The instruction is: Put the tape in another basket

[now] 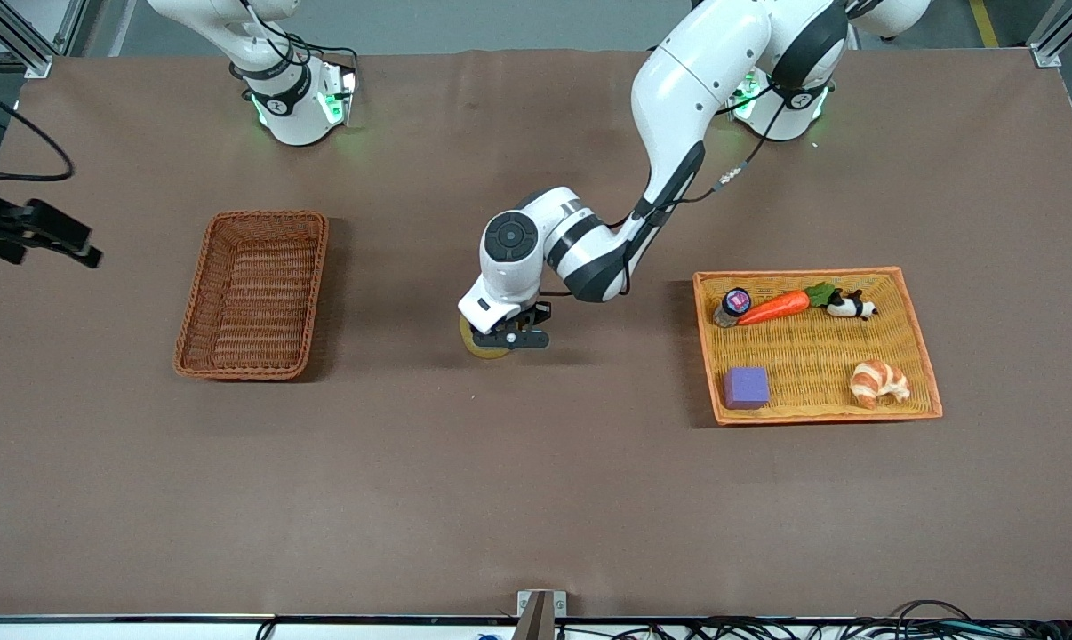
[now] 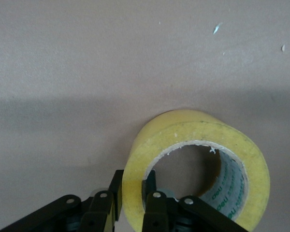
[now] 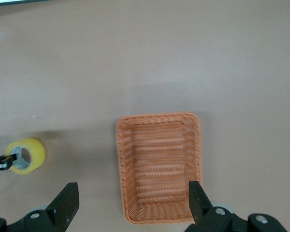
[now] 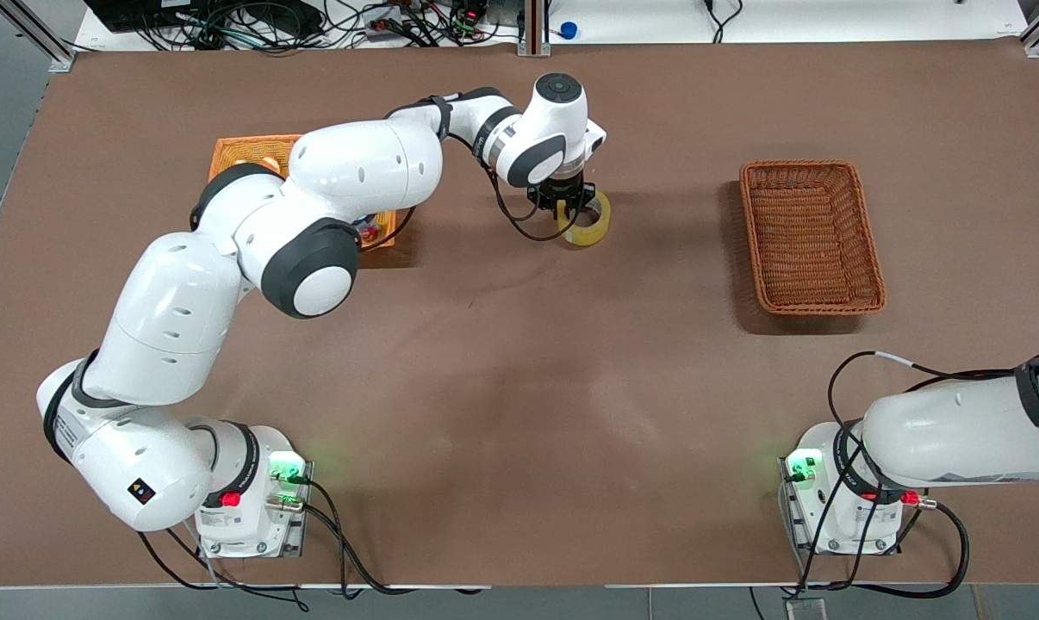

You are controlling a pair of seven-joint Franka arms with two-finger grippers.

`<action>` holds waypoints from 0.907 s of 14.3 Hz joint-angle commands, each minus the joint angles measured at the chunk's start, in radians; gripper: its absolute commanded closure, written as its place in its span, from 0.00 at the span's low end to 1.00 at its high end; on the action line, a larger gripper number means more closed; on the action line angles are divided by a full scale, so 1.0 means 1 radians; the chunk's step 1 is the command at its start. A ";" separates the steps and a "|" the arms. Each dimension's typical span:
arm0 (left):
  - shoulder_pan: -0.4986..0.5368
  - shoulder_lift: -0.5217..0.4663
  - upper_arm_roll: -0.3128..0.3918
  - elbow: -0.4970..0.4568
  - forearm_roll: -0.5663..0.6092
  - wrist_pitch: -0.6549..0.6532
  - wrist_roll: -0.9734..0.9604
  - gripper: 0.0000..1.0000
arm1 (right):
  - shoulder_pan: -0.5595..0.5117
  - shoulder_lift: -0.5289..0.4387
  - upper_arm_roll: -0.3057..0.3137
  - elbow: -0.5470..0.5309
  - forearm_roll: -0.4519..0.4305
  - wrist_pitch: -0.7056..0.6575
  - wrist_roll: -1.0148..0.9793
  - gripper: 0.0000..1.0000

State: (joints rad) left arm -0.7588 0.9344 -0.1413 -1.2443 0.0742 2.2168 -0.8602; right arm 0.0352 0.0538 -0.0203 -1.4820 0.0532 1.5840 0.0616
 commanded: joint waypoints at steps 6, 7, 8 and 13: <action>0.091 -0.188 0.005 0.029 0.021 -0.251 -0.062 0.00 | 0.274 0.187 -0.004 -0.101 0.025 0.275 0.058 0.00; 0.131 -0.250 0.005 0.028 0.022 -0.326 -0.062 0.00 | 0.302 0.207 -0.004 -0.115 0.024 0.312 0.087 0.00; 0.178 -0.305 0.008 0.025 0.027 -0.379 -0.056 0.00 | 0.324 0.233 -0.004 -0.127 0.023 0.339 0.107 0.00; 0.445 -0.503 -0.003 0.008 0.124 -0.483 0.394 0.00 | 0.449 0.374 -0.004 -0.188 0.028 0.529 0.236 0.00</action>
State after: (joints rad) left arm -0.3956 0.5043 -0.1302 -1.1773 0.1805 1.7380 -0.6310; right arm 0.4342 0.3839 -0.0148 -1.6464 0.0614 2.0440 0.2315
